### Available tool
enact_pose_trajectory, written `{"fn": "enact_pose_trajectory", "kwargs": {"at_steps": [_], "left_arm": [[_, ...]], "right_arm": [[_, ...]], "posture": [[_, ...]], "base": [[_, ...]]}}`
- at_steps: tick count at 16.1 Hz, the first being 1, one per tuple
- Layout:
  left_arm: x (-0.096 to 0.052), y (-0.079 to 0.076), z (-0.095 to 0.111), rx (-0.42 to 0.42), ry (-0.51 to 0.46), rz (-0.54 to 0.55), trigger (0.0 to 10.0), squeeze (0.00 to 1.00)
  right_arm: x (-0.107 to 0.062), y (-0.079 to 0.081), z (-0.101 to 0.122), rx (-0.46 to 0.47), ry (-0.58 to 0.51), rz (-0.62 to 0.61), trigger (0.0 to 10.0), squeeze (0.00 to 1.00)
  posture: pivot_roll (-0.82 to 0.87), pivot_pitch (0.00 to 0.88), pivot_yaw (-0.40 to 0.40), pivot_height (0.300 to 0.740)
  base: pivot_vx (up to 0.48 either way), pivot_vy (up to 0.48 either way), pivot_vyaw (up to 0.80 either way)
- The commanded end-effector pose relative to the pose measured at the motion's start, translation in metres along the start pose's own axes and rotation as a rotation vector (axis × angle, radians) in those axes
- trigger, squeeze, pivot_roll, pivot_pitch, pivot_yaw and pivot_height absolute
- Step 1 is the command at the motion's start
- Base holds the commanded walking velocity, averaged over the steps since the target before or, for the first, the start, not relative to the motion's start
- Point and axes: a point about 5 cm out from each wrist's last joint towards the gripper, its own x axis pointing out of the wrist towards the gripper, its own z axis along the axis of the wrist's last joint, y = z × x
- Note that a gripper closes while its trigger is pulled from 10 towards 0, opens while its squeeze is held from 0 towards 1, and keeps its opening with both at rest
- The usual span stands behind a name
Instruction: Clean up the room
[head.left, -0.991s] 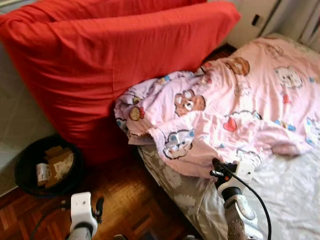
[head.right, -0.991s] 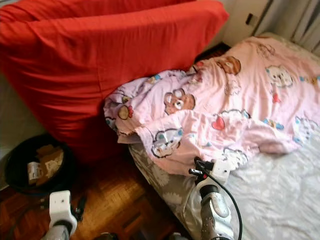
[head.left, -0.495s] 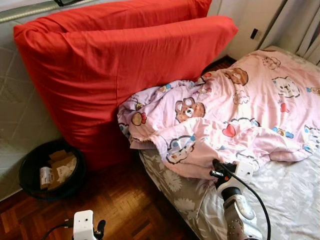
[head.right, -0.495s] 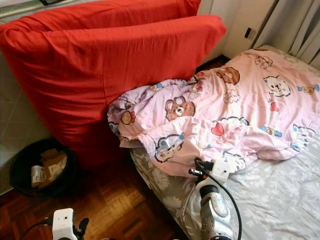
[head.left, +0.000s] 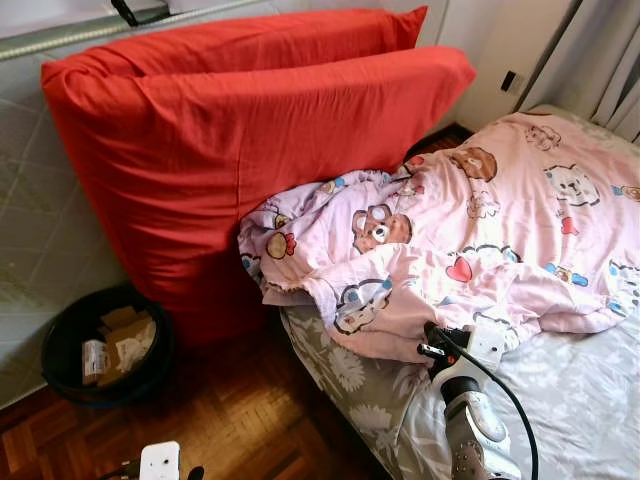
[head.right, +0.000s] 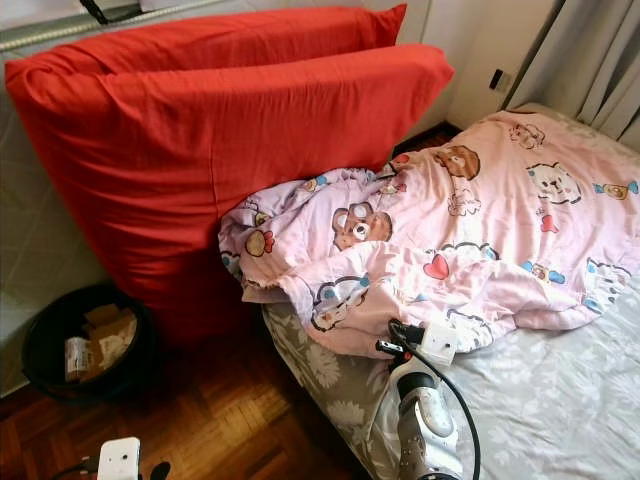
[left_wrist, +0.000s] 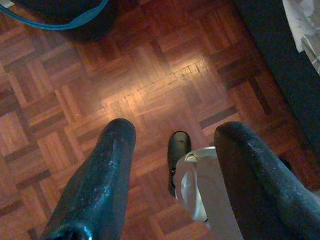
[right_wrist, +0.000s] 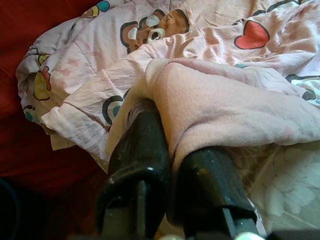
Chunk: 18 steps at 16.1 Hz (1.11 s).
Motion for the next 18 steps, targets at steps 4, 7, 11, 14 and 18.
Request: {"fn": "enact_pose_trajectory", "kwargs": {"at_steps": [4, 7, 11, 14, 18], "left_arm": [[-0.003, 0.002, -0.012, 0.016, 0.061, -0.005, 10.0, 0.00], [-0.004, 0.003, -0.015, 0.020, 0.078, -0.003, 10.0, 0.00], [-0.007, 0.008, -0.020, 0.027, 0.101, 0.004, 10.0, 0.00], [-0.009, 0.009, -0.026, 0.033, 0.120, 0.002, 10.0, 0.00], [-0.012, 0.010, -0.031, 0.044, 0.149, -0.005, 10.0, 0.00]], "right_arm": [[-0.001, -0.002, -0.002, -0.001, 0.001, -0.023, 10.0, 0.00], [0.000, -0.005, 0.001, -0.012, -0.021, -0.059, 10.0, 0.00], [0.001, -0.006, 0.009, -0.029, -0.069, -0.069, 10.0, 0.00], [0.001, -0.003, 0.009, -0.036, -0.080, -0.064, 10.0, 0.00], [0.001, -0.002, 0.011, -0.048, -0.100, -0.069, 10.0, 0.00]], "posture": [[0.06, 0.126, -0.053, 0.740], [0.06, 0.137, -0.050, 0.740], [0.06, 0.156, -0.051, 0.740], [0.06, 0.165, -0.049, 0.740], [0.06, 0.171, -0.048, 0.740]], "base": [[0.000, 0.000, 0.00], [0.000, 0.000, 0.00], [0.000, 0.000, 0.00], [0.000, 0.000, 0.00], [0.000, 0.000, 0.00]]}}
